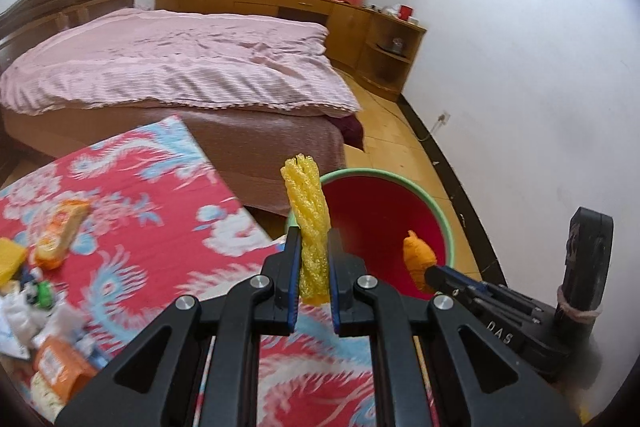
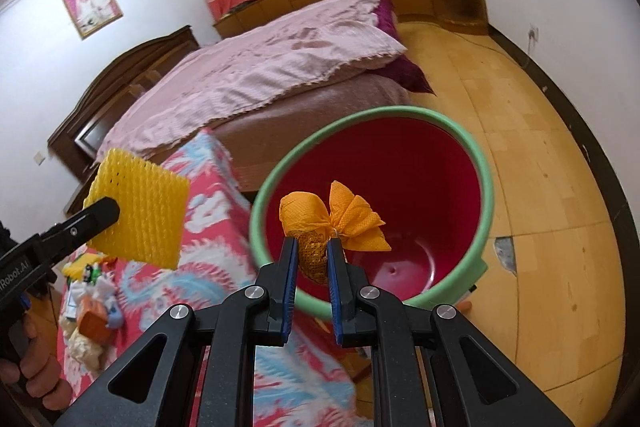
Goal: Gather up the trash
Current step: 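Carry both held items over the green-rimmed red bucket, then open both tools to drop the items into the bucket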
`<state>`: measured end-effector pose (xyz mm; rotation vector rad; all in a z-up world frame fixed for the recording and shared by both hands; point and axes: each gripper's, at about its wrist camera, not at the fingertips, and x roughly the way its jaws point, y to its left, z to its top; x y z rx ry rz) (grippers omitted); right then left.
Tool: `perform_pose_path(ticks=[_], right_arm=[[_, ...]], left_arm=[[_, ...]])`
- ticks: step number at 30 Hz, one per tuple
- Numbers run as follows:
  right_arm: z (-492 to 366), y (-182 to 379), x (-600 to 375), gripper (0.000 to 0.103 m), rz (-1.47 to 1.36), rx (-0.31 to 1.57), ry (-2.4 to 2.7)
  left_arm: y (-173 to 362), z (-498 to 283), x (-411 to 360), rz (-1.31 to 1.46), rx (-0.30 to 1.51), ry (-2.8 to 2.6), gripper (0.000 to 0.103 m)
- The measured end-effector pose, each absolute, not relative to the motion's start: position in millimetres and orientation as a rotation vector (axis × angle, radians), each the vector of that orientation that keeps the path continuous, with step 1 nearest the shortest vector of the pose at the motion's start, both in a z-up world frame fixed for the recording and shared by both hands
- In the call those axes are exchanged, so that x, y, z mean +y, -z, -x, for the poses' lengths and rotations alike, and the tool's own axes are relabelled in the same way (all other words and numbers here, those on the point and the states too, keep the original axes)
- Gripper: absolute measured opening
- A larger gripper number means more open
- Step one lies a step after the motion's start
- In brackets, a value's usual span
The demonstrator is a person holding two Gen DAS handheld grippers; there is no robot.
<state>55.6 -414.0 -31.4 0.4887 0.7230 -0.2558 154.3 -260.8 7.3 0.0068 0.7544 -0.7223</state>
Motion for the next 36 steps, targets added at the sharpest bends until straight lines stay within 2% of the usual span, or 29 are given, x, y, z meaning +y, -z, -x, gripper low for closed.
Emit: perform_pose_path(ticks=[14,15,17,18,19,21,36], right_arm=[[-64.9,56.8,-438.1,0.017,-0.518,0.747,0.293],[-65.0,57.5,-439.3,0.017,-0.522,0.746,0.296],[-65.2,59.1,-441.9,0.019,-0.536,0.744,0.296],[-64.6,59.4,-442.2,0.021,-0.543,0.743,0.295],[-65.0,59.7,-443.2,0.026,-0.548,0.742,0.297],[-63.5,59.3,-444.1,0.03,-0.55,0.738,0.305],[-48.8,40.1,-433.9,0.033,-0.552,0.708,0.302]], left_arm=[[31.0,-174.8,-317.8,-0.078,0.81,0.767,0.011],[32.6,-175.7,-318.6,-0.08,0.815,0.766,0.015],[34.4,-177.0,-319.4,-0.078,0.827,0.752,0.029],[35.2,-177.6,-318.9,-0.076,0.828,0.746,0.038],[35.5,-177.9,-318.3,-0.073,0.829,0.74,0.04],[36.0,-179.1,-316.7,-0.063,0.836,0.732,0.041],[22.5,-167.5,-287.3,-0.033,0.846,0.686,0.042]])
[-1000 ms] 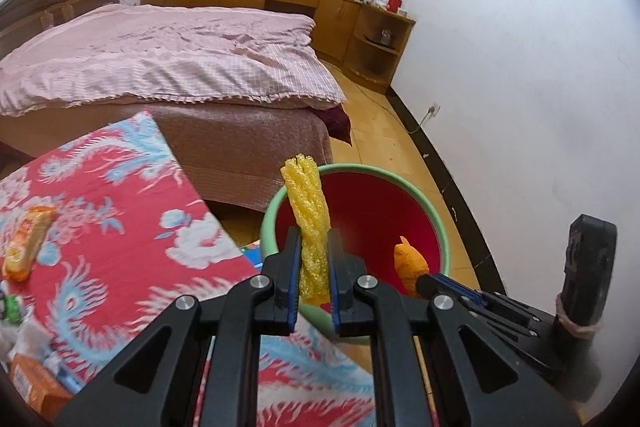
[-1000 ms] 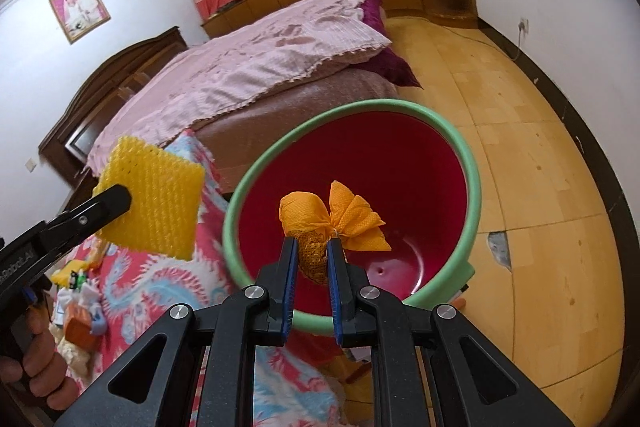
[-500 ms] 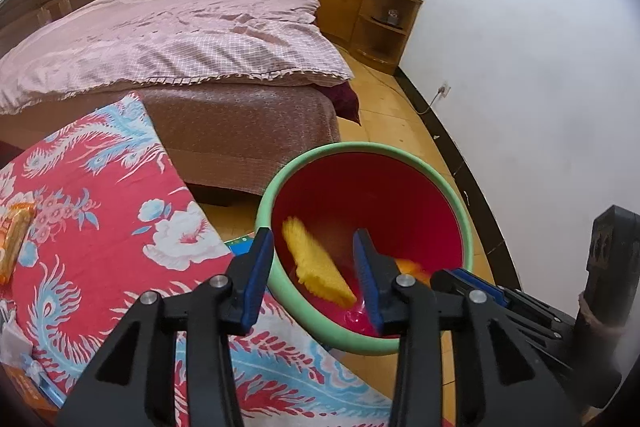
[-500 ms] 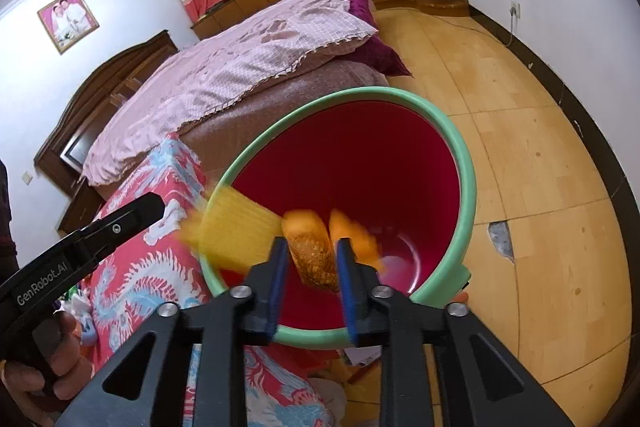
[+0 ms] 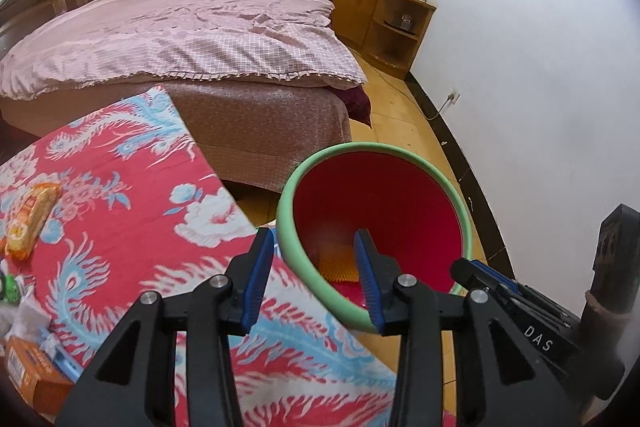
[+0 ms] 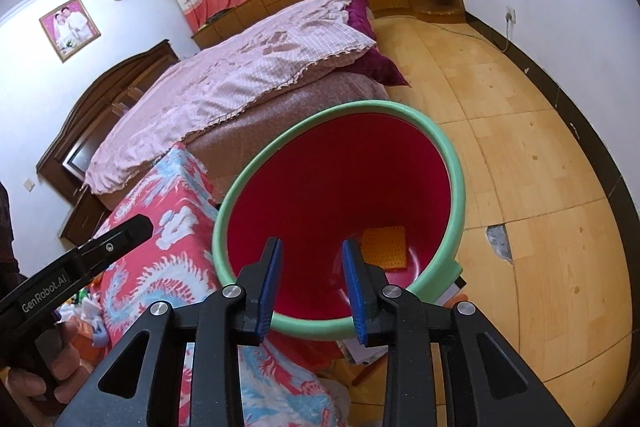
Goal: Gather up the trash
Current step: 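Open both tools to drop the items into the bucket, then move both open tools back over the bedspread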
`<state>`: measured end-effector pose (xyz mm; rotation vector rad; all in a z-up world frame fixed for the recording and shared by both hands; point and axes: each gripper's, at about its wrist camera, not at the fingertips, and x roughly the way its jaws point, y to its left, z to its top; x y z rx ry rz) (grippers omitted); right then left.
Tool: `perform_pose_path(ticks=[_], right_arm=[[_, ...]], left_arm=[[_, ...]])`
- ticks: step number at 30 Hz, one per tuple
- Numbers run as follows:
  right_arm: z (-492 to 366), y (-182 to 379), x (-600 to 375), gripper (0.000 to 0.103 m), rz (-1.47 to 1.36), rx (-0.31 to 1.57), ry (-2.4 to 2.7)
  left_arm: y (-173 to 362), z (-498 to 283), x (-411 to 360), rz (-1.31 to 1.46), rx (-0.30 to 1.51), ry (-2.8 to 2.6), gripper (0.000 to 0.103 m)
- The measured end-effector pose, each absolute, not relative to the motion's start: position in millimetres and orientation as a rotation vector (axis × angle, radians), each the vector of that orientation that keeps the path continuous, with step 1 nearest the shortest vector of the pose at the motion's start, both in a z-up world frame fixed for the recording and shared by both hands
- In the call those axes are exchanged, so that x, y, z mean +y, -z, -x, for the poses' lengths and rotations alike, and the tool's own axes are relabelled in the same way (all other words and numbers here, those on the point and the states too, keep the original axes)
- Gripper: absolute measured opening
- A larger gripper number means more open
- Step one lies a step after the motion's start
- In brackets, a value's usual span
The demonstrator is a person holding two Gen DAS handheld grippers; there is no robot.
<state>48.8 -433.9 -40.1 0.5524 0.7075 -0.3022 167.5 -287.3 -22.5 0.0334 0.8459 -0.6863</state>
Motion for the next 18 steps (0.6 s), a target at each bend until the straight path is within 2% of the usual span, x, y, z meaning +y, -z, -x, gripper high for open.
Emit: perform_pose_path(ticks=[3,14,18], right_arm=[[-43.0,32.9,-425.6,0.042,-0.54,0.698,0.293],[-30.2,10.9,-393.0,0.044,-0.497,0.676,0.235],[-25.9,7.8,-380.1,0.048,-0.492,0.678,0.208]], left_arm=[[17.8,-163.3,-275.6,-0.023,0.848,0.678,0.042],[-7.0,-142.6,-222.8,0.007,0.8,0.588,0.046],[-13.1,-134.4,-199.5,0.017,0.788,0.539,0.046]])
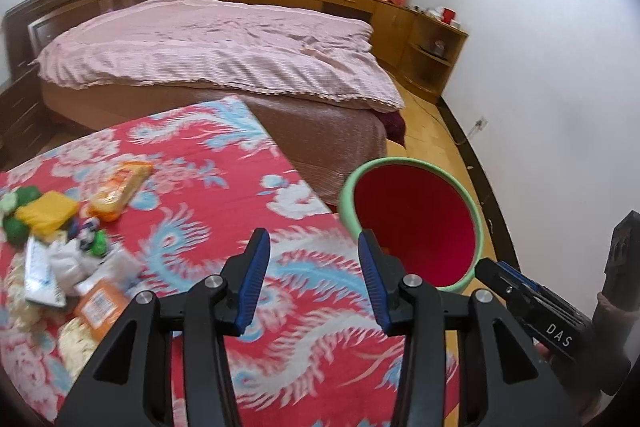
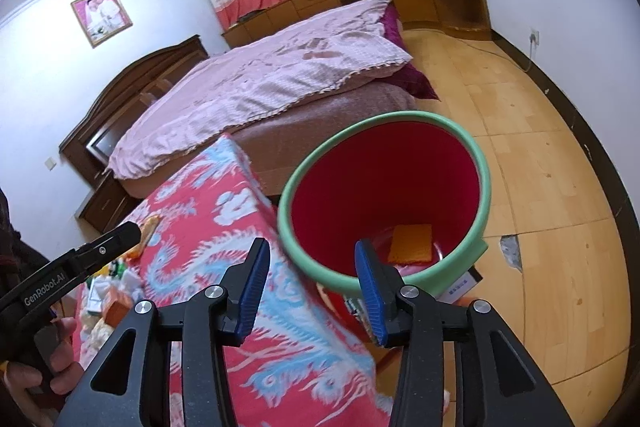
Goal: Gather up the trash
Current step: 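Move both open tools back over the bedspread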
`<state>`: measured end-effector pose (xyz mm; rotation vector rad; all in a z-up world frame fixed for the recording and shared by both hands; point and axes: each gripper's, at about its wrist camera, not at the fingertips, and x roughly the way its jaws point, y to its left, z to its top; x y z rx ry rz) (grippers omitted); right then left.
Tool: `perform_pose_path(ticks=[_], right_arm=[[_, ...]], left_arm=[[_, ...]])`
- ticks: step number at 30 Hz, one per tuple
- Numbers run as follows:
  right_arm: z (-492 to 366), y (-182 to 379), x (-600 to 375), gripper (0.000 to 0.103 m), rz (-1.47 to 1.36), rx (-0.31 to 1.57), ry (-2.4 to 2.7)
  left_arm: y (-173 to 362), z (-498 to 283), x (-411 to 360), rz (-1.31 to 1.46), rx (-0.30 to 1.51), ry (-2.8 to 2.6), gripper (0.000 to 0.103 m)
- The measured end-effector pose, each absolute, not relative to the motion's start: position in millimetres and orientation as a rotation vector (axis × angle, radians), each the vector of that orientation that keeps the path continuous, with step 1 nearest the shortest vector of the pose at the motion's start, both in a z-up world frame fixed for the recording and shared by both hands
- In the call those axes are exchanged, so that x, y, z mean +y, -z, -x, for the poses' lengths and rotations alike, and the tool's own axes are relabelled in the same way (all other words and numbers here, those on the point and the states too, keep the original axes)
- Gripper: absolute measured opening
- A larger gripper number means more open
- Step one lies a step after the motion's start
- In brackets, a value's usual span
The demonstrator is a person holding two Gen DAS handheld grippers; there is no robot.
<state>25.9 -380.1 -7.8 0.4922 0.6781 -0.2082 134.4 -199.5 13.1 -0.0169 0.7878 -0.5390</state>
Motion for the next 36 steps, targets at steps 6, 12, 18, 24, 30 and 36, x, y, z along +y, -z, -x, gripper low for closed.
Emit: perform_pose_path(ticks=[6,12,18,24,30,36], right_arm=[[-23.2,4.9,-361.7,0.049,-0.487,0.689,0.172],[-20.2,1.1,-340.5,0.056,-0.462,0.691,0.134],[-18.5,2.1,-323.4,0.056,-0.448,0.705,0.099],[-18.8,4.6,-306.6,0.056,-0.43,0.724,0.066],[-20.2,8.5,-293.7,0.056,-0.413,0.749,0.049],[-25.3,14.1,-286.4,0.056,-0.403,0.772,0.046]], left_arm=[[-18.8,-121.8,-161.4,0.041,0.773,0.466,0.048],[-19.9,-110.7,-123.5,0.065,0.765,0.391,0.048],[-10.5,-105.2,-88.6,0.084,0.784,0.305,0.048],[7.6,-104.5,-58.1,0.088,0.813,0.21,0.048],[29.0,-108.1,-34.7,0.123,0.863,0.146,0.048],[43.0,-109.7,-26.0,0.141,0.889,0.139,0.048]])
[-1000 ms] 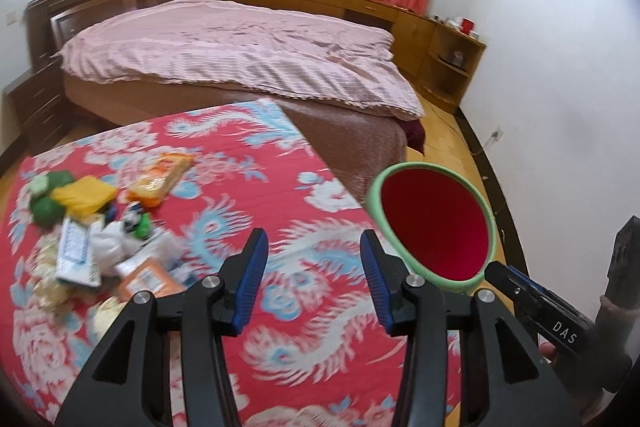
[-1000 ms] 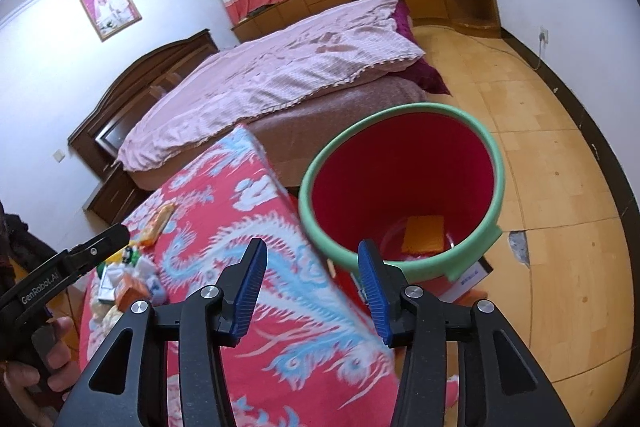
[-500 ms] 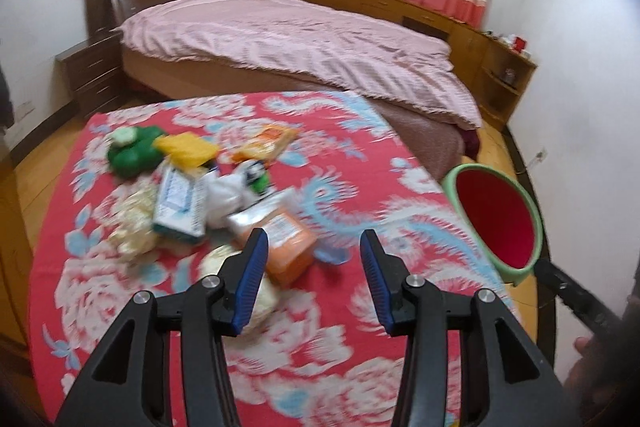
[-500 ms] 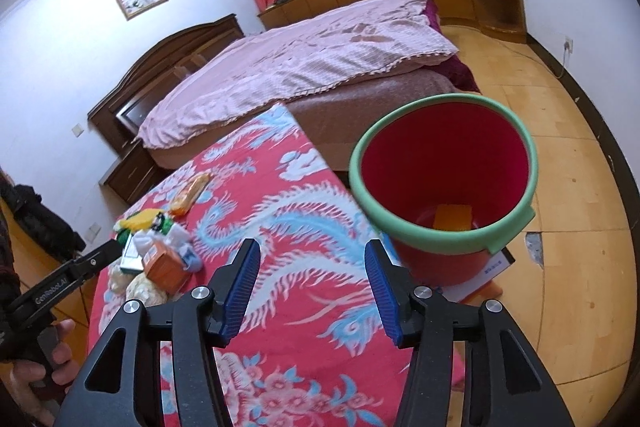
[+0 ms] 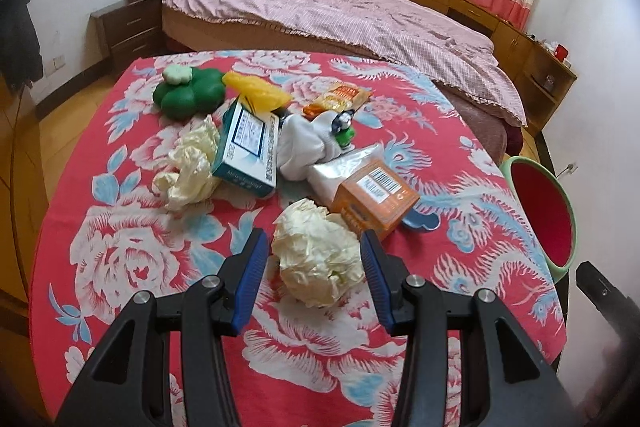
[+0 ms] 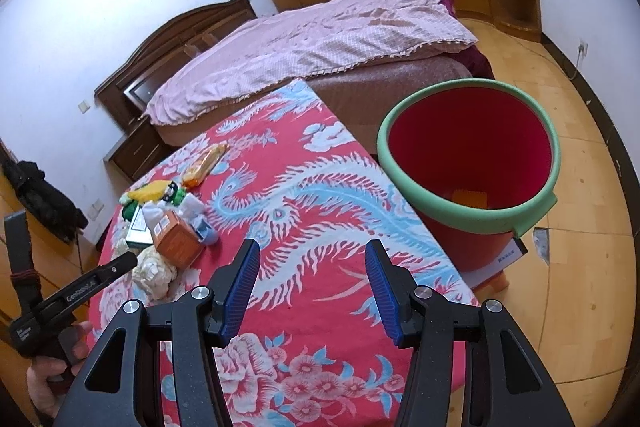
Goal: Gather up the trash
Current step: 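Move both open tools back over the bedspread, then grasp the crumpled cream paper with the left tool while the right tool grasps the blue plastic scoop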
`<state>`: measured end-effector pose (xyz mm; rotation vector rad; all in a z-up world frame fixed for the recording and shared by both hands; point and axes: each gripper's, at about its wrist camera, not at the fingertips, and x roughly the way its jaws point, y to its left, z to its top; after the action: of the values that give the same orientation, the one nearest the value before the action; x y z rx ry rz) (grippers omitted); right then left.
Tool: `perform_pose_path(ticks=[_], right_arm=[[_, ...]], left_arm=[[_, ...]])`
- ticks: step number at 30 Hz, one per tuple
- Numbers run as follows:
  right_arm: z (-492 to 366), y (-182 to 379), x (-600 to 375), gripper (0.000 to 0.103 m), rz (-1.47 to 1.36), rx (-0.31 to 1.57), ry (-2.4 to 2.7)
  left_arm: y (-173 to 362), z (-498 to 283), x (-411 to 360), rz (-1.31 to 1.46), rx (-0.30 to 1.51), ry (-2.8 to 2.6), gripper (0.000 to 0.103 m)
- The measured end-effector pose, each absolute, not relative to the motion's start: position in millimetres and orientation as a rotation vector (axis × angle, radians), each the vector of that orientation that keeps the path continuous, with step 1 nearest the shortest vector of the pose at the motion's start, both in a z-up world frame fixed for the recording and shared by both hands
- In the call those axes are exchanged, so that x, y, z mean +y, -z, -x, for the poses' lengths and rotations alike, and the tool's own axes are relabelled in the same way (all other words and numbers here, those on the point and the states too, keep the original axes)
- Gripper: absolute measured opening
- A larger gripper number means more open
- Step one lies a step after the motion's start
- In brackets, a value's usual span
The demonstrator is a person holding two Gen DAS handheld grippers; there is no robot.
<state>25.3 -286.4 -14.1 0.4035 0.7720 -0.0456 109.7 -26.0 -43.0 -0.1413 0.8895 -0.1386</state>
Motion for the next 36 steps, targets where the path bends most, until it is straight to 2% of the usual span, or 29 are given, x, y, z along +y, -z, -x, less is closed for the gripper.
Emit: perform_pose_path(ticks=[6,9,25,29,36], right_arm=[[-29.6,20.9,-283.1,0.056,-0.401,0.799,0.045],[-31.4,24.1,-281.9,0.056,-0.401,0.81,0.046],[-36.9,34.2,-277.5,0.056,-0.403,0.843,0.041],[-37.6,35.1,-274.9,0.056,-0.399,0.848,0.036],[-45.1,36.0,-265.4,0.056,-0.376,0.862,0.015]], left_arm=[[55.0,-114.2,-24.8,0.163,0.923,0.15,0.048],[58.2,-115.5,-25.6,0.171,0.93,0.157,0.051],[69.0,-120.7,-32.5,0.215,0.945,0.217,0.052],[69.3,-119.2,-30.8,0.235,0.937,0.246,0.043],[58.2,-112.0,-22.7,0.233,0.894,0.247,0.041]])
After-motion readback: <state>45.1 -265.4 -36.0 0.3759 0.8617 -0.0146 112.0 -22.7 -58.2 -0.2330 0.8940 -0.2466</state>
